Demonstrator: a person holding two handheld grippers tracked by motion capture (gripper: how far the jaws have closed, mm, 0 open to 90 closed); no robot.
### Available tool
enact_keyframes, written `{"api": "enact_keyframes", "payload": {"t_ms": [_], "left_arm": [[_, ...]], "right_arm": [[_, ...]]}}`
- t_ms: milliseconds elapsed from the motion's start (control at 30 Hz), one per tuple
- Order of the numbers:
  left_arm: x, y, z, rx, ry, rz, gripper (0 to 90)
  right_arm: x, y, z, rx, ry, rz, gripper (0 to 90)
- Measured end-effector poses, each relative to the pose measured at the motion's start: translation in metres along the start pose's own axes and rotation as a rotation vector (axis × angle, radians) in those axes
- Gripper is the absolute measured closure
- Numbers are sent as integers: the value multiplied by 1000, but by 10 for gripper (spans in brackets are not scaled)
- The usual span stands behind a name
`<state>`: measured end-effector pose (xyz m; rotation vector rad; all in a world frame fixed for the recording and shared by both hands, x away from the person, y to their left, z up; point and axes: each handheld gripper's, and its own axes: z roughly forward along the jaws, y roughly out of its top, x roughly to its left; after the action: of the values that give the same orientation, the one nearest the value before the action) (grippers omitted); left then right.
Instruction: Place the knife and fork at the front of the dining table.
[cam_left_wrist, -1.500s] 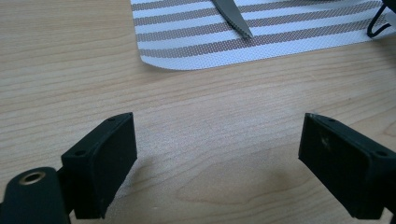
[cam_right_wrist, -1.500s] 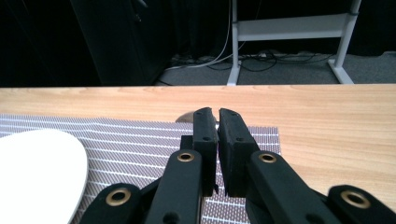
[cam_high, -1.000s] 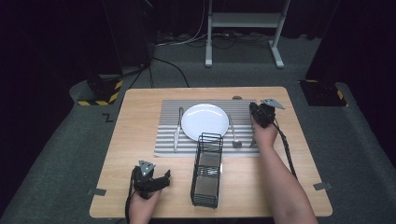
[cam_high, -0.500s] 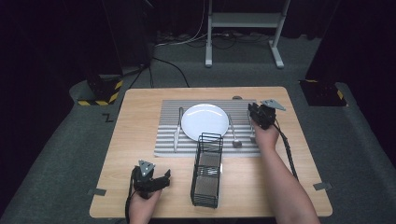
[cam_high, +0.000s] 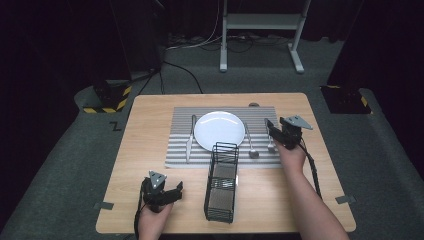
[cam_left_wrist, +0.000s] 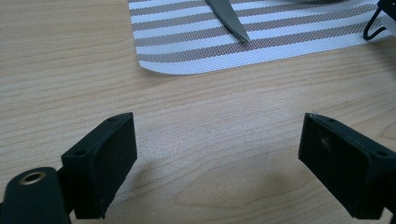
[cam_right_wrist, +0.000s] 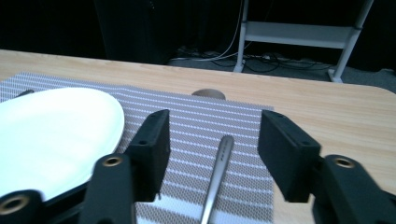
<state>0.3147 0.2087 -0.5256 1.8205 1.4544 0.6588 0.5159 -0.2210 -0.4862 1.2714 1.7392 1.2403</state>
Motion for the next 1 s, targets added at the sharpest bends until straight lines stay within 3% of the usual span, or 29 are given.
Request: {"api": "enact_keyframes", "payload": {"t_ms": [167, 467, 800, 1000], "left_arm": [[-1, 0, 1, 5, 2, 4, 114], [-2, 1, 3, 28, 2, 20, 116], [-3, 2, 5, 60, -1, 30, 118], [-3, 2, 7, 83, -5, 39, 119]], "right_arm": [[2, -3, -13, 3, -11, -27, 339], [6, -6, -38, -8, -19, -58, 281], [9, -26, -78, 21, -15, -71, 227], [14, -50, -110, 66, -15, -73, 208]]}}
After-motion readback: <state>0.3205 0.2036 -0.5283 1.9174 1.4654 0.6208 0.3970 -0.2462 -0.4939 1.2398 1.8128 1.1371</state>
